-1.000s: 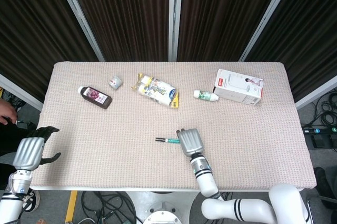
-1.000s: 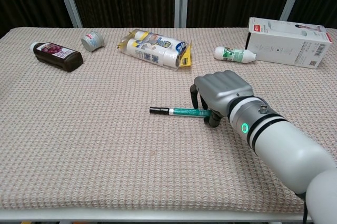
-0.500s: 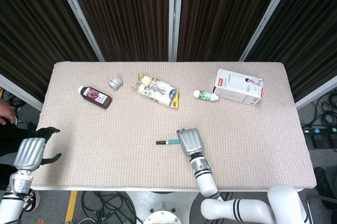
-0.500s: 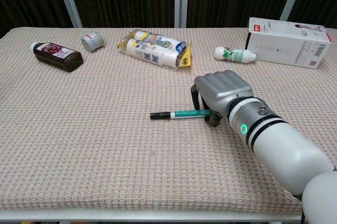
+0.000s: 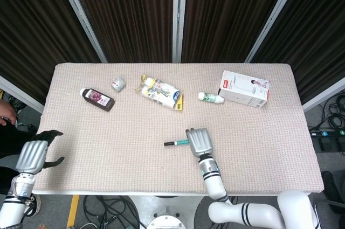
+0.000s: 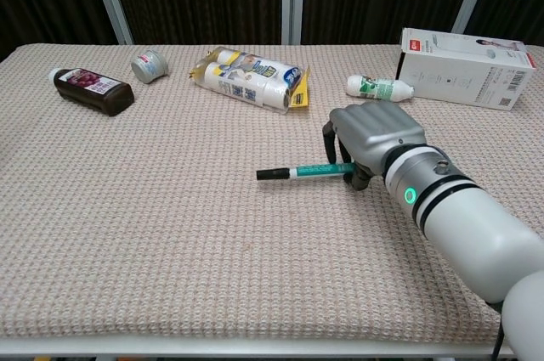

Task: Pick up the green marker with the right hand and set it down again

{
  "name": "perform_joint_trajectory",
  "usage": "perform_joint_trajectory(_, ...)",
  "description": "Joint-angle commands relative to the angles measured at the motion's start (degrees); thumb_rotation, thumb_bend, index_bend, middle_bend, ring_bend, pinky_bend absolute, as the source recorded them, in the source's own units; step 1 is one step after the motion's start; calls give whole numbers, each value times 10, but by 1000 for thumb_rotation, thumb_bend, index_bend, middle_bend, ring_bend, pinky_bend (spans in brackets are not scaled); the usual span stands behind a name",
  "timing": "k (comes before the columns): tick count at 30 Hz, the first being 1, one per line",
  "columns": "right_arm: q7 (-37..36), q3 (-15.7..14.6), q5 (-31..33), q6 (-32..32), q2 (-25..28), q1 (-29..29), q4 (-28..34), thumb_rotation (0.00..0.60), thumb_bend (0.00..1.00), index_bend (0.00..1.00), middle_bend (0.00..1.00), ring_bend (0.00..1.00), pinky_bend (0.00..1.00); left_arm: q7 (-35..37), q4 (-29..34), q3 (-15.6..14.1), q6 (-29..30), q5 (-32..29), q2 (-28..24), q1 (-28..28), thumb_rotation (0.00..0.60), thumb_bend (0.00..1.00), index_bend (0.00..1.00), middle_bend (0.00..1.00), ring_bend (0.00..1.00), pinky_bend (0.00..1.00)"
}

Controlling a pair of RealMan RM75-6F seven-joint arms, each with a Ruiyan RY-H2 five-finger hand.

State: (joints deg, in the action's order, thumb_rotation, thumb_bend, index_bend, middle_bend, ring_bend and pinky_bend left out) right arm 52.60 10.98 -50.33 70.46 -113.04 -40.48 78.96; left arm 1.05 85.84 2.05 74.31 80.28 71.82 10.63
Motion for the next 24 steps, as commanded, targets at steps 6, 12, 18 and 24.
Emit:
perform_joint_trajectory(6,11,26,-10,16,45,-3,32,600,338,625,607,863,959,-18,21,19,1,-1,-4,16,600,176,247,228,189,272)
perform_joint_trajectory(12,23,49,-7,22,74,-11,53,600,344,625,607,863,959,-61,62,51,-10,-28,-4,42,600,177,247,233,189,284)
perform_joint_trajectory(18,34,63,-8,23,88,-26,66,600,351,625,607,863,959,-119,96,87,-33,-55,7,86,600,177,261,245,191,296)
perform_joint_trajectory(24,42,85,-3,51,81,-38,69,600,350,629,612,864,959,-173,116,124,-44,-90,40,132,600,176,302,286,238,347)
